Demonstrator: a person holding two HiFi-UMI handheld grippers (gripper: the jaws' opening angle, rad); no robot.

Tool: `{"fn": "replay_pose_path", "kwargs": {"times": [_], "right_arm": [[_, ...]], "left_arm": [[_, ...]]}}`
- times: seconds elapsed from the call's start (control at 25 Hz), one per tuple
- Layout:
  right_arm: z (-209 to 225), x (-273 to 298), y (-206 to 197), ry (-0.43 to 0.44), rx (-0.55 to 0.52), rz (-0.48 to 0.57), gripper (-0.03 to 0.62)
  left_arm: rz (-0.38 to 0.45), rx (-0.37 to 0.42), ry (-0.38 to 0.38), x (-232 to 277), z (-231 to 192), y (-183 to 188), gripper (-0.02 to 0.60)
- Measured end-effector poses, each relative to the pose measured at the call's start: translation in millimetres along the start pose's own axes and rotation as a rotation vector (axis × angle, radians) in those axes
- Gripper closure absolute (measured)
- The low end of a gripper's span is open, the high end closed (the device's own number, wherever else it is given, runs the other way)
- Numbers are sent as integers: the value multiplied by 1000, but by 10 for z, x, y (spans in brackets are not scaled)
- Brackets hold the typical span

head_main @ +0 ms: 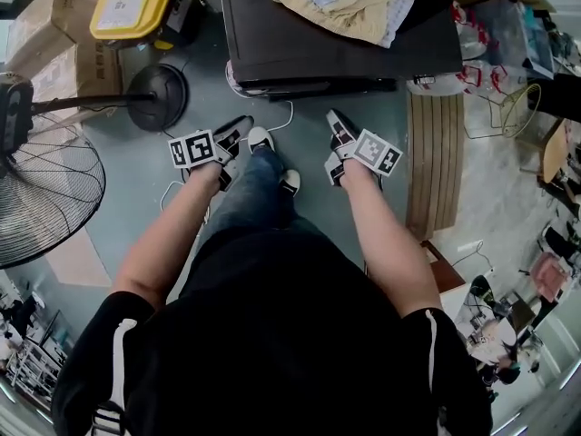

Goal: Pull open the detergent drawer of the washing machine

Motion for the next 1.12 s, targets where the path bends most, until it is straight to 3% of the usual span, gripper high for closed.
{"fn": "replay_pose_path", "kwargs": {"times": [0.48, 1.12], "right_arm": [[136, 311, -154, 12, 74, -10, 548], [280, 710, -157, 64, 122, 1, 533]], "left_arm": [[13, -107, -26, 185, -293, 33, 439], [37, -179, -110, 513, -456, 123, 430]]}}
Point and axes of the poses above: the fingertips, and each gripper's own axes: x forward along the fingers, z to its right, y out of its top, the point moved 10 cm from there along -x, backward along the fingers, and after that the axes turned 8 degrees about -x, right-handed, at the moved point
